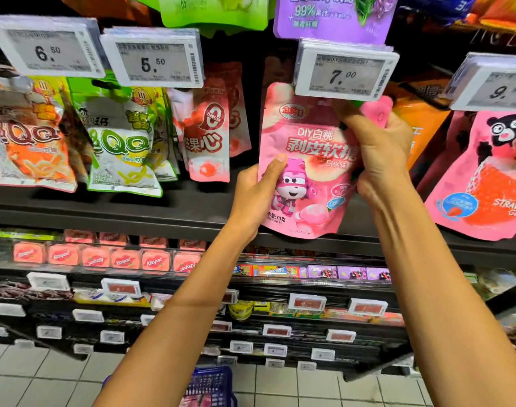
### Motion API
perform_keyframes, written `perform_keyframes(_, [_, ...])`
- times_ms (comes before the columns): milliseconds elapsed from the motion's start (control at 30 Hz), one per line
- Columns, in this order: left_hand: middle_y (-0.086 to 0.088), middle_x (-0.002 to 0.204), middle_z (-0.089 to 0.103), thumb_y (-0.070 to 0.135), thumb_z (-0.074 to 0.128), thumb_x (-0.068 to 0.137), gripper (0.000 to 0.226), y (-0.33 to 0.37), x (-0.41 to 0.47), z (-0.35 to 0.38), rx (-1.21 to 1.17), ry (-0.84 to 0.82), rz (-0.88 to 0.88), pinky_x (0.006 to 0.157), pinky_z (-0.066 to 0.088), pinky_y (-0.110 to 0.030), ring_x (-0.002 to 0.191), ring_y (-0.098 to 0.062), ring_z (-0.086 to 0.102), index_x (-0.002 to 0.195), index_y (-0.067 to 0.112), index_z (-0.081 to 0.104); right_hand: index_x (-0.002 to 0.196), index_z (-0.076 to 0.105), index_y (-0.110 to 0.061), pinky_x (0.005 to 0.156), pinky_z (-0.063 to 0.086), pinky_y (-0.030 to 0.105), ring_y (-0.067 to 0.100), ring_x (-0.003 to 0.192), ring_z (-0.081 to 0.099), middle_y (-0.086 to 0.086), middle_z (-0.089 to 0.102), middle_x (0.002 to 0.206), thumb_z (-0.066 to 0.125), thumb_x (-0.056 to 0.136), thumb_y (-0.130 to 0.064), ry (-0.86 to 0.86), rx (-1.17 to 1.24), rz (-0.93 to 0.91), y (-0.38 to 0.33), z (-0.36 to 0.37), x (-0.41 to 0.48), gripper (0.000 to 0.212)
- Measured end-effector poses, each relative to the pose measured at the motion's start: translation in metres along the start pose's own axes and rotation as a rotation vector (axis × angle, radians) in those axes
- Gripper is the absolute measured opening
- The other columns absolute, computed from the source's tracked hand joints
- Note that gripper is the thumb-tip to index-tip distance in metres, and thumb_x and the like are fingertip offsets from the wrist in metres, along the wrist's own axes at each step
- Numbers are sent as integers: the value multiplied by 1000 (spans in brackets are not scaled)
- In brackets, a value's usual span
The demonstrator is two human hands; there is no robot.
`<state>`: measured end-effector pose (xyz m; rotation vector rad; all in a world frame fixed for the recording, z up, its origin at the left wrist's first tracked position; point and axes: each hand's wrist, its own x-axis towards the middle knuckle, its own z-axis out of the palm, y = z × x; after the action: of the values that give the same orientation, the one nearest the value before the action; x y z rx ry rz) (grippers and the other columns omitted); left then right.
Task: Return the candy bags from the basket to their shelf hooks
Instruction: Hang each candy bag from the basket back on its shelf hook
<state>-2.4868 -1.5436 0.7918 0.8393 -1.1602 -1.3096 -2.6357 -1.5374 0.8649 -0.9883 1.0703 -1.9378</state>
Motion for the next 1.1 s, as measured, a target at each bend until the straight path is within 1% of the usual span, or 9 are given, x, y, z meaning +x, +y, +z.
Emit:
perform_keyframes(167, [3,85,78,37,58,95,23,5,-1,4,-2,29,-11,65,55,-19,82,-13,74,87,23,74,66,73,-15,61,55,28,13,62,66,0,74,71,83,65,0,14,8,14,-6,7,4,18])
perform_keyframes(300, [5,80,77,36,58,95,23,9,3,4,23,43,-46,61,54,-17,78,-9,74,85,23,74,72,69,-15,62,56,29,14,61,67,0,74,69,83,67,-1,19,19,101,-9,10,6,20])
perform_keyframes(467, [5,79,77,37,59,94,24,13,9,2,33,47,-10,60,53,-15,75,-8,74,83,22,74,74,64,-15,52,51,21,7,51,63,-6,70,60,76,73,3,12,76,70,-10,15,10,22])
perform_keyframes(567, [3,77,77,39,59,93,27,7,13,2,53,52,-40,59,53,-18,73,-9,73,80,21,74,80,68,-15,56,53,22,6,58,67,-6,73,67,77,75,1,-22,8,58,-10,14,11,19])
perform_keyframes(700, [-5,82,76,42,60,93,29,-6,17,2,85,58,-99,71,55,-32,77,-18,72,79,20,73,82,70,-16,61,56,26,10,66,70,-5,75,72,83,70,-5,6,-48,72,-1,9,12,21])
perform_keyframes(833, [-6,88,77,44,59,93,32,-8,27,-2,106,58,-103,71,57,-28,80,-16,73,89,16,74,84,70,-15,57,55,25,8,61,68,-6,74,69,79,74,0,-4,-54,46,10,14,22,21])
perform_keyframes(933, [-5,92,77,40,63,92,28,-6,39,-4,120,88,-94,77,57,-28,85,-14,72,96,14,73,87,70,-16,70,60,34,15,73,71,-2,75,79,76,74,4,9,-70,35,20,16,36,25])
perform_keyframes(1033, [-8,97,75,33,65,92,20,-5,52,-1,130,129,-74,88,57,-37,98,-23,71,95,15,71,80,71,-18,75,61,38,15,82,72,-6,75,82,81,69,-3,55,-127,51,30,19,54,21])
perform_keyframes(1100, [-10,99,74,33,64,93,22,-6,61,3,129,159,-88,92,55,-42,102,-28,69,96,12,70,74,70,-19,80,60,49,21,89,71,-2,75,85,80,72,-3,76,-141,79,38,20,65,18])
